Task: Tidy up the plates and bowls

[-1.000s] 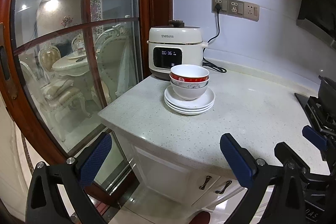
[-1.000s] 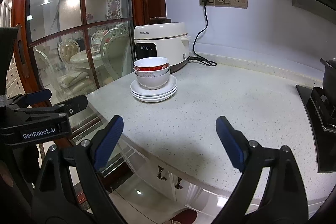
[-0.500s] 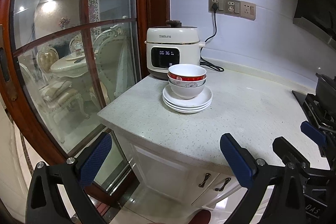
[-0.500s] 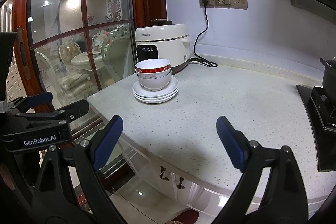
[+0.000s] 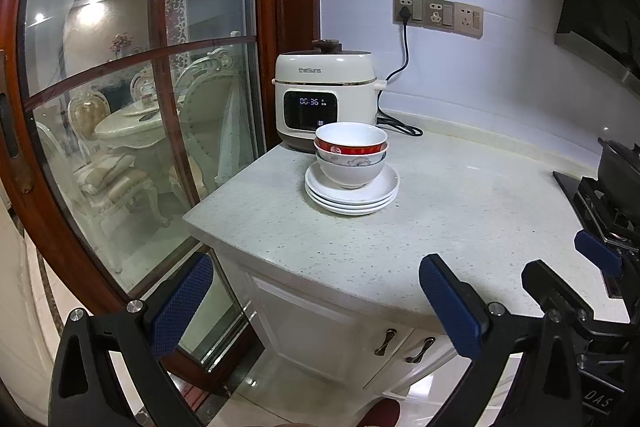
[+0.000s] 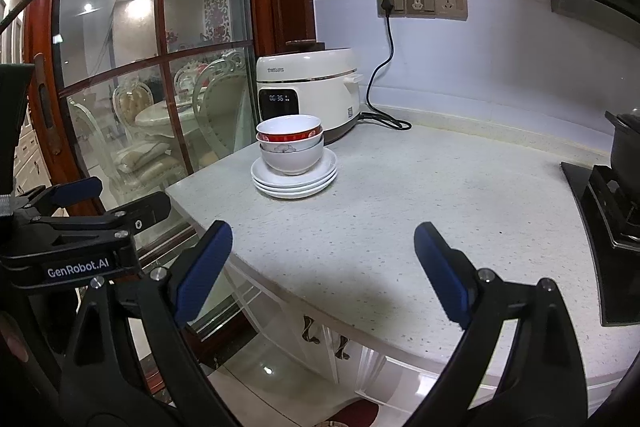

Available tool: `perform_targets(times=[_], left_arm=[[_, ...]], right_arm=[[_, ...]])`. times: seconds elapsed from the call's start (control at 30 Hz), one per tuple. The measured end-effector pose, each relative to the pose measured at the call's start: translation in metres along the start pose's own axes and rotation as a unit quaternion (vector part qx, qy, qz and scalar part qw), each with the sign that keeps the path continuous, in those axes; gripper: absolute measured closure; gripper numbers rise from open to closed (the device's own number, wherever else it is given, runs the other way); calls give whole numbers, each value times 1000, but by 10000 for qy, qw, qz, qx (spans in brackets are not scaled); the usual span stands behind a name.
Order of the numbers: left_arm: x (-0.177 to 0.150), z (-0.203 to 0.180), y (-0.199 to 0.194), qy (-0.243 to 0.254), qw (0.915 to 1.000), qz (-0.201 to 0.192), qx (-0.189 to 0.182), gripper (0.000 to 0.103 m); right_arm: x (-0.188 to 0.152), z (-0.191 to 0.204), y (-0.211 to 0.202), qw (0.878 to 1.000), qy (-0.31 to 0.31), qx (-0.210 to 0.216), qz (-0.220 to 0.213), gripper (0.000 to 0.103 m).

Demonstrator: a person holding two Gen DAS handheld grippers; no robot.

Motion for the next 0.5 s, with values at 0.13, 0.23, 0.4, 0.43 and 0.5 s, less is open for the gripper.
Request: perform_targets(times=[0.13, 0.23, 0.4, 0.43, 0.5], left_arm=[[0, -3, 1, 23, 10000, 14, -26, 0], [-1, -5, 1, 24, 10000, 30, -33, 0], [0, -3, 4, 18, 10000, 64, -54, 0], [-1, -3, 5, 24, 10000, 77, -55, 0], [-2, -3, 6, 28, 9999, 105, -70, 0]], right_arm=[[-2, -2, -2, 10000, 14, -18, 11, 10], [-1, -5, -3, 10000, 30, -32, 8, 9], [-2, -7, -3, 10000, 45, -59, 33, 9], [-2, -7, -3, 10000, 45, -63, 35, 9], [-2, -7, -3, 10000, 54, -72, 36, 9]])
Point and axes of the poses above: each gripper's, at about its wrist camera, not at the fingertips, and y roughly the way its jaws point, z to its left, x to its top, the point moved 10 cm from there along y, roughly the way its jaws point, and after that the axes turned 4 degrees about -x, right-handed, at the moved point
